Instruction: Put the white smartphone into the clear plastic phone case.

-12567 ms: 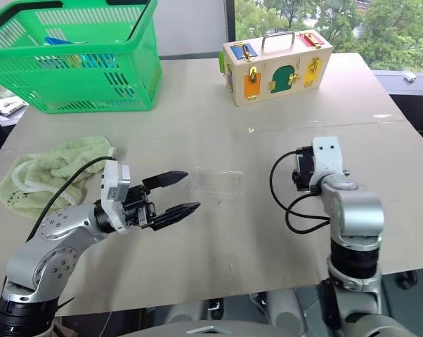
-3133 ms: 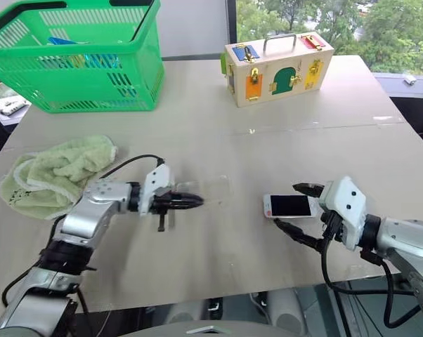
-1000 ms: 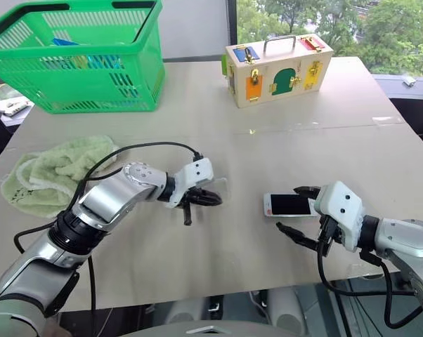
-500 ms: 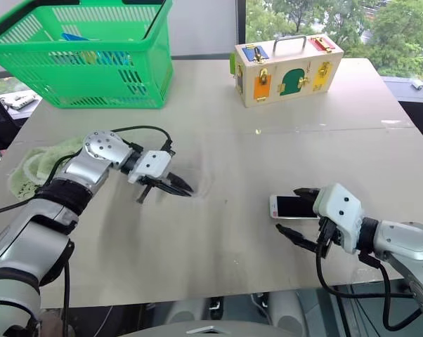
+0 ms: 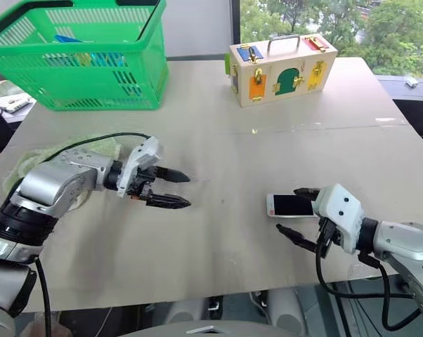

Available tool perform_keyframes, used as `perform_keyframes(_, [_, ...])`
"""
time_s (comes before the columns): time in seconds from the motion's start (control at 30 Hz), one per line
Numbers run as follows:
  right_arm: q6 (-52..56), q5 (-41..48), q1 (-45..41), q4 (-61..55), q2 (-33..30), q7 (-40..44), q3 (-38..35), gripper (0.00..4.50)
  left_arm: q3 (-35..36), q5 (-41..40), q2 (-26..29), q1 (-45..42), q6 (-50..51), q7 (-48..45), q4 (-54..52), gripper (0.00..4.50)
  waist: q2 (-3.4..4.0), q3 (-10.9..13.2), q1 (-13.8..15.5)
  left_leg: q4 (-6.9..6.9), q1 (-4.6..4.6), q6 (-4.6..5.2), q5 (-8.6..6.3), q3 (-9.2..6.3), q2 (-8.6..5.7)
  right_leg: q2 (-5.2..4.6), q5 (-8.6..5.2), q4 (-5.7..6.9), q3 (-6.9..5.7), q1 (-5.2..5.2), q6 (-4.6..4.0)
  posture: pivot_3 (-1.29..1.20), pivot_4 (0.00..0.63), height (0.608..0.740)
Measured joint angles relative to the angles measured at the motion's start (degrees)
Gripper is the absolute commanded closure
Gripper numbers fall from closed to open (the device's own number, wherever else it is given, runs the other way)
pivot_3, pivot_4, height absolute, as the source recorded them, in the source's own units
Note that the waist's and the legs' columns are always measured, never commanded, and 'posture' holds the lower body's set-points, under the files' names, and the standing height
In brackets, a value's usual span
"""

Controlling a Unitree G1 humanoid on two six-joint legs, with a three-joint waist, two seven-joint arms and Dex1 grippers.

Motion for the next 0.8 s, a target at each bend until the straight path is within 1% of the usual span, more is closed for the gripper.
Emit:
perform_keyframes(0.03, [-0.1, 0.0, -0.4, 0.4, 0.0, 0.4, 0.1, 0.00, 1.7, -0.6, -3.0, 0.0, 4.4, 4.3, -1.8, 0.01, 0.00, 0.0, 0.1, 0.03, 0.01, 0.00, 0.00, 0.00, -0.02, 0.00, 0.00, 0.02, 0.02, 0.02, 0.00, 0.00, 0.150, 0.740])
perform_keyframes(0.1, [-0.7, 0.0, -1.0, 0.9, -0.1, 1.1, 0.2, 0.00, 2.7, -0.7, -7.9, -0.1, 10.7, 11.4, -4.6, 0.01, -0.02, 0.0, 0.0, 0.05, 0.02, 0.00, 0.01, 0.01, -0.03, 0.03, 0.01, 0.03, 0.05, 0.04, 0.01, 0.00, 0.150, 0.740])
perform_keyframes(0.13, [-1.1, 0.0, -1.2, 1.2, -0.1, 1.4, 0.3, 0.00, 3.2, -0.1, -11.4, -0.2, 14.3, 16.4, -5.4, 0.01, -0.03, 0.0, -0.2, 0.05, 0.04, 0.00, 0.01, 0.03, -0.05, 0.04, 0.01, 0.08, 0.10, 0.03, 0.01, 0.00, 0.150, 0.740])
perform_keyframes(0.2, [-1.3, 0.0, -1.6, 1.3, -0.2, 2.0, 0.2, 0.00, 4.3, 1.5, -15.9, -0.4, 17.6, 22.3, -6.0, 0.01, -0.06, 0.0, -0.3, 0.04, 0.07, -0.01, 0.01, 0.04, -0.06, 0.09, 0.01, 0.15, 0.13, 0.01, 0.02, 0.00, 0.150, 0.740])
perform_keyframes(0.23, [-1.3, 0.1, -1.6, 1.3, -0.3, 2.1, 0.2, 0.00, 4.5, 1.7, -16.9, -0.5, 18.3, 23.6, -6.1, 0.01, -0.06, 0.0, -0.3, 0.02, 0.06, -0.01, 0.01, 0.04, -0.05, 0.11, 0.01, 0.15, 0.14, -0.01, 0.01, 0.00, 0.150, 0.740])
perform_keyframes(0.27, [-1.4, 0.5, -1.6, 1.3, -0.3, 2.5, 0.0, 0.00, 4.7, 2.7, -19.0, -0.8, 20.1, 26.9, -6.8, 0.01, -0.06, 0.0, -0.4, -0.02, 0.10, -0.02, 0.01, 0.04, -0.03, 0.20, 0.00, 0.15, 0.18, -0.01, 0.00, 0.00, 0.150, 0.740])
perform_keyframes(0.4, [-3.1, 3.2, -2.0, 0.1, 0.5, 3.9, -1.9, 0.00, 4.3, 5.2, -22.2, -0.9, 22.5, 32.6, -9.1, 0.01, -0.04, 0.0, -0.3, -0.07, 0.20, -0.04, 0.02, 0.01, -0.02, 0.24, 0.00, 0.22, 0.18, 0.01, -0.01, 0.00, 0.150, 0.740])
perform_keyframes(0.57, [-4.6, 5.6, -2.4, -1.5, 0.8, 4.7, -3.1, 0.00, 1.4, 8.0, -22.3, -0.9, 22.1, 35.3, -10.4, 0.01, -0.01, 0.0, -0.4, -0.01, 0.36, -0.11, 0.03, 0.01, -0.04, 0.18, 0.01, 0.25, 0.28, 0.12, -0.02, 0.00, 0.150, 0.740])
perform_keyframes(0.6, [-4.6, 5.8, -2.4, -1.5, 0.8, 4.7, -3.1, 0.00, 0.5, 8.7, -21.9, -0.9, 21.4, 35.4, -10.3, 0.53, 0.00, 0.0, -0.4, -0.01, 0.41, -0.12, 0.02, 0.02, -0.05, 0.16, 0.01, 0.24, 0.30, 0.14, -0.02, 0.00, 0.150, 0.740])
perform_keyframes(0.63, [-4.6, 5.9, -2.4, -1.5, 0.8, 4.7, -3.1, 0.00, -0.3, 9.5, -21.6, -0.9, 20.4, 35.4, -10.2, 0.87, 0.03, -0.1, -0.4, -0.01, 0.47, -0.14, 0.00, 0.03, -0.05, 0.14, 0.01, 0.25, 0.30, 0.18, -0.02, 0.00, 0.150, 0.740])
perform_keyframes(0.67, [-4.6, 5.9, -2.4, -1.5, 0.8, 4.7, -3.1, 0.00, -1.2, 10.3, -20.7, -0.9, 18.8, 35.1, -9.8, 1.34, 0.04, -0.1, -0.4, -0.01, 0.50, -0.17, -0.01, 0.03, -0.05, 0.13, 0.01, 0.25, 0.29, 0.21, -0.02, 0.00, 0.150, 0.740])
perform_keyframes(0.7, [-4.6, 5.9, -2.4, -1.5, 0.8, 4.7, -3.1, 0.00, -1.5, 10.6, -20.5, -0.8, 18.4, 34.9, -9.8, 1.49, 0.04, -0.1, -0.4, -0.01, 0.51, -0.17, -0.01, 0.03, -0.04, 0.11, 0.01, 0.25, 0.28, 0.21, -0.02, 0.00, 0.150, 0.740])
perform_keyframes(0.73, [-4.6, 5.9, -2.4, -1.5, 0.8, 4.7, -3.1, 0.00, -2.7, 11.3, -19.5, -0.8, 16.9, 34.3, -9.8, 2.09, 0.05, -0.1, -0.4, -0.02, 0.51, -0.17, -0.01, 0.03, -0.04, 0.10, 0.01, 0.25, 0.28, 0.21, -0.02, 0.00, 0.150, 0.740])
perform_keyframes(0.8, [-4.6, 5.9, -2.5, -1.5, 0.8, 4.6, -3.1, 0.00, -4.2, 12.8, -17.6, -0.6, 13.8, 32.8, -9.5, 2.90, 0.06, -0.1, -0.3, -0.03, 0.48, -0.14, 0.00, 0.03, -0.04, 0.10, 0.01, 0.25, 0.28, 0.20, -0.02, 0.00, 0.150, 0.740])
